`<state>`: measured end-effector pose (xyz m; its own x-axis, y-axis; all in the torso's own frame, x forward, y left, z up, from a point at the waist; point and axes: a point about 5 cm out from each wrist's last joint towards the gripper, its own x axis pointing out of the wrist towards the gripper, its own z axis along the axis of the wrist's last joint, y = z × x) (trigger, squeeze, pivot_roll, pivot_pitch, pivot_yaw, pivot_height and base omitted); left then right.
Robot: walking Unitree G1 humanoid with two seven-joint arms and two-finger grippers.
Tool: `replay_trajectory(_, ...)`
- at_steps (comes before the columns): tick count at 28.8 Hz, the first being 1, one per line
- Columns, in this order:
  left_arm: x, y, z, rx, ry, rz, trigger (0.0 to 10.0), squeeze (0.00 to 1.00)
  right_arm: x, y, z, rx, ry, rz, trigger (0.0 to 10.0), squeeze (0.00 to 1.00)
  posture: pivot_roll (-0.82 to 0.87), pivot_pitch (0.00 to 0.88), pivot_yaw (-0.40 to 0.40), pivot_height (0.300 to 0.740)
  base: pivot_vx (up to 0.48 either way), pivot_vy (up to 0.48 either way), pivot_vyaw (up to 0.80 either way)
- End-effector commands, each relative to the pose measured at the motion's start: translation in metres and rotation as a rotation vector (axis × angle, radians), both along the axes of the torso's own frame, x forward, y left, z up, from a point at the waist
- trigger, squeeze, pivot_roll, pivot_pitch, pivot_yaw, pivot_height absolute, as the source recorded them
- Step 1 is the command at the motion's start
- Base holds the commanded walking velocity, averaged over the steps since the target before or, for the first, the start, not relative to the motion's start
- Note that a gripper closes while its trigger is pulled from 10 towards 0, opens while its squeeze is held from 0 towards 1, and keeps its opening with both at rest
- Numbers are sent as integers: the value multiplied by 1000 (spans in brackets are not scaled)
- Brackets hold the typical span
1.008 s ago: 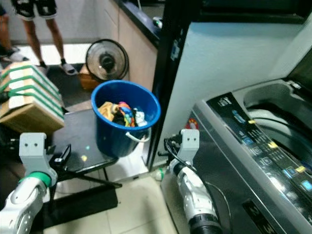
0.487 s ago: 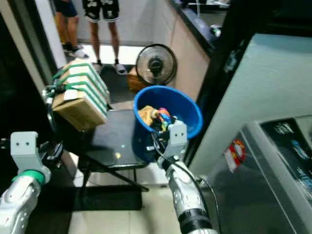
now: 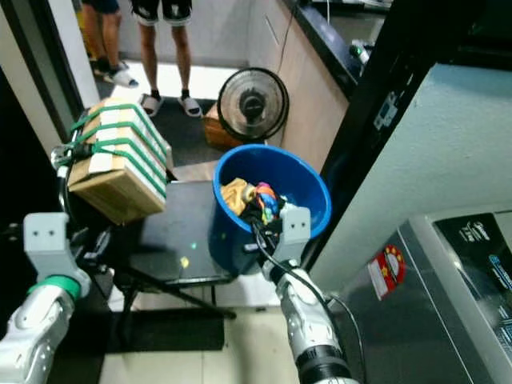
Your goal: Clothes washing
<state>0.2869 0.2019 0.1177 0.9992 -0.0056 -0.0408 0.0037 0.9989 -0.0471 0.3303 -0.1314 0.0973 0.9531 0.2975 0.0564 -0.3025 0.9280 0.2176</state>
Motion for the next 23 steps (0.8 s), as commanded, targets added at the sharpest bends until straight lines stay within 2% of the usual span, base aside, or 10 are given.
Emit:
replay_trajectory(1,-2,1,-7,1,27,4,10000,0,-3,-5,-8,-2,28,-19,10000,0,122,0,-14,740,0,0,0)
replay_trajectory(12,-1,2,-6,-2,25,1,10000,0,0,-6,-7,11,29,-26,10000,0,129,0,-13,740,0,0,0)
replay_trajectory(23,-3,-1,-6,-7,21,-10,10000,0,1,-3,-7,12,24,-16,10000,0,132,0,-14,740,0,408,0)
